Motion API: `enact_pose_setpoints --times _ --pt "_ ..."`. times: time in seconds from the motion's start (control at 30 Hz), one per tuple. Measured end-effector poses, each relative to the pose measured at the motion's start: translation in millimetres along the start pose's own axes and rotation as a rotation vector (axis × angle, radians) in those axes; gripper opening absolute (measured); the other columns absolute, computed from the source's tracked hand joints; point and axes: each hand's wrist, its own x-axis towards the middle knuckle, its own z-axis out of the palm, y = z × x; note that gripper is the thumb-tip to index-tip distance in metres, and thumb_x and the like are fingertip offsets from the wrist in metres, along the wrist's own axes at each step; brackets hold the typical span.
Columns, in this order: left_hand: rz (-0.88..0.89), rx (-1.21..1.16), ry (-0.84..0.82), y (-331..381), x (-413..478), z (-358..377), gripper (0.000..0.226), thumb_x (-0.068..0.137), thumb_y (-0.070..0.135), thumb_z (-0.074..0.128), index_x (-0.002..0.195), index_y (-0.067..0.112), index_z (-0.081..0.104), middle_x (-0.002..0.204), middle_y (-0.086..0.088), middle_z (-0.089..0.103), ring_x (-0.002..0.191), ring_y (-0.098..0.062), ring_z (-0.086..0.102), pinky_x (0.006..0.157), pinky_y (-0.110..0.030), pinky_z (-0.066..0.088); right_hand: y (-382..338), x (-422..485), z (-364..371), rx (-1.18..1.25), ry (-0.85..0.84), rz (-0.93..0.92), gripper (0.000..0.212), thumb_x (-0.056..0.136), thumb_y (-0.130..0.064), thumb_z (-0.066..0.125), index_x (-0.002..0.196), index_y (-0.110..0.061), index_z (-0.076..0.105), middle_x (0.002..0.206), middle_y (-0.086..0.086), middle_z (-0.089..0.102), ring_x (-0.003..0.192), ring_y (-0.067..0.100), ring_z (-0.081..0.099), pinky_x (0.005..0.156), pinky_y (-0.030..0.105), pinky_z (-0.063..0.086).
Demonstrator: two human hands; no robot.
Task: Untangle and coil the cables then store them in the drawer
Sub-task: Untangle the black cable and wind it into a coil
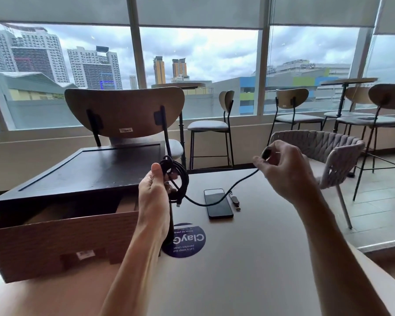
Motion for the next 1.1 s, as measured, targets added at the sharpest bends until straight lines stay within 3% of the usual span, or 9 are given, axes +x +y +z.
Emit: enact_pose_setpoints --times 0.07,0.2,0.33,0.43,0.67,0.83,0.9,1.0,1.1 --pt "0.001 0.0 -0.029 -0.6 -2.4 3.2 0.038 0.108 0.035 0.036 0.086 0.017 0.061 0.07 0.005 0.055 0.059 -0.004 0.041 0.061 -0.019 0.039 -9.9 -3.6 10.5 0.099 -0.008 -0.054 0.012 0.085 -0.03 0.076 0.084 -0.021 0.067 0.072 -0.015 0.066 0.063 -0.004 0.06 0.056 0.003 0.037" --pt "0.016 0.01 -0.09 -3.3 -6.5 11.3 0.03 0.108 0.033 0.036 0.092 0.016 0.056 0.074 0.003 0.049 0.062 -0.004 0.04 0.066 -0.024 0.036 -20.0 -9.6 26.1 0.268 -0.031 -0.137 0.008 0.085 -0.027 0.077 0.09 -0.021 0.078 0.08 -0.015 0.07 0.07 -0.008 0.065 0.062 0.004 0.043" --pt "0.055 0.05 -0.191 -6.8 -14.0 19.3 0.021 0.108 0.03 0.038 0.097 0.018 0.051 0.065 0.007 0.047 0.056 -0.004 0.039 0.066 -0.033 0.039 -23.0 -16.3 42.8 0.287 -0.16 -0.091 0.014 0.093 -0.019 0.068 0.101 -0.014 0.078 0.073 -0.01 0.069 0.054 -0.006 0.062 0.056 0.008 0.046" --pt "0.003 -0.027 -0.293 -4.1 -20.0 25.4 0.026 0.107 0.027 0.037 0.104 0.009 0.055 0.065 0.005 0.044 0.055 -0.003 0.037 0.056 -0.019 0.042 -21.5 -21.2 53.1 0.184 -0.204 -0.125 0.02 0.097 -0.011 0.058 0.105 -0.013 0.077 0.074 -0.013 0.065 0.059 -0.012 0.056 0.058 0.002 0.038" --pt "0.022 -0.002 -0.328 1.0 -20.3 22.7 0.032 0.108 0.028 0.035 0.106 0.01 0.061 0.057 0.016 0.052 0.055 -0.002 0.041 0.056 -0.018 0.038 -27.1 -17.6 41.2 0.763 -0.633 0.248 0.034 0.103 -0.008 0.037 0.085 -0.013 0.065 0.056 -0.013 0.048 0.051 0.004 0.034 0.05 0.019 0.031" --pt "0.121 0.133 -0.308 2.4 -24.7 27.4 0.033 0.109 0.023 0.034 0.096 0.009 0.06 0.056 0.018 0.057 0.053 0.004 0.052 0.057 -0.01 0.042 -31.5 -23.8 43.7 0.713 -0.769 0.104 0.046 0.1 -0.051 0.044 0.089 -0.015 0.069 0.069 -0.002 0.063 0.063 0.009 0.049 0.058 0.019 0.035" --pt "0.143 0.147 -0.276 1.9 -23.5 27.1 0.028 0.108 0.024 0.037 0.099 0.008 0.058 0.065 0.014 0.057 0.056 0.004 0.05 0.057 -0.011 0.043 -28.5 -24.2 46.3 0.704 -0.794 0.034 0.042 0.1 -0.05 0.048 0.096 -0.016 0.071 0.08 0.008 0.066 0.075 0.019 0.051 0.065 0.024 0.036" --pt "0.148 0.158 -0.235 -0.7 -20.2 25.7 0.022 0.108 0.023 0.039 0.105 0.006 0.052 0.085 -0.005 0.061 0.072 -0.006 0.055 0.067 -0.018 0.049 -25.8 -25.0 46.0 0.766 -0.824 0.011 0.028 0.102 -0.037 0.051 0.094 -0.018 0.069 0.08 0.0 0.061 0.078 0.02 0.046 0.064 0.026 0.034" --pt "0.16 0.193 -0.23 -1.1 -20.9 24.8 0.017 0.108 0.023 0.038 0.104 0.01 0.048 0.081 -0.002 0.061 0.065 -0.001 0.056 0.063 -0.019 0.049 -23.2 -25.1 46.4 0.815 -0.876 0.043 0.015 0.1 -0.027 0.058 0.096 -0.019 0.07 0.084 -0.004 0.065 0.086 0.017 0.057 0.082 0.035 0.041"
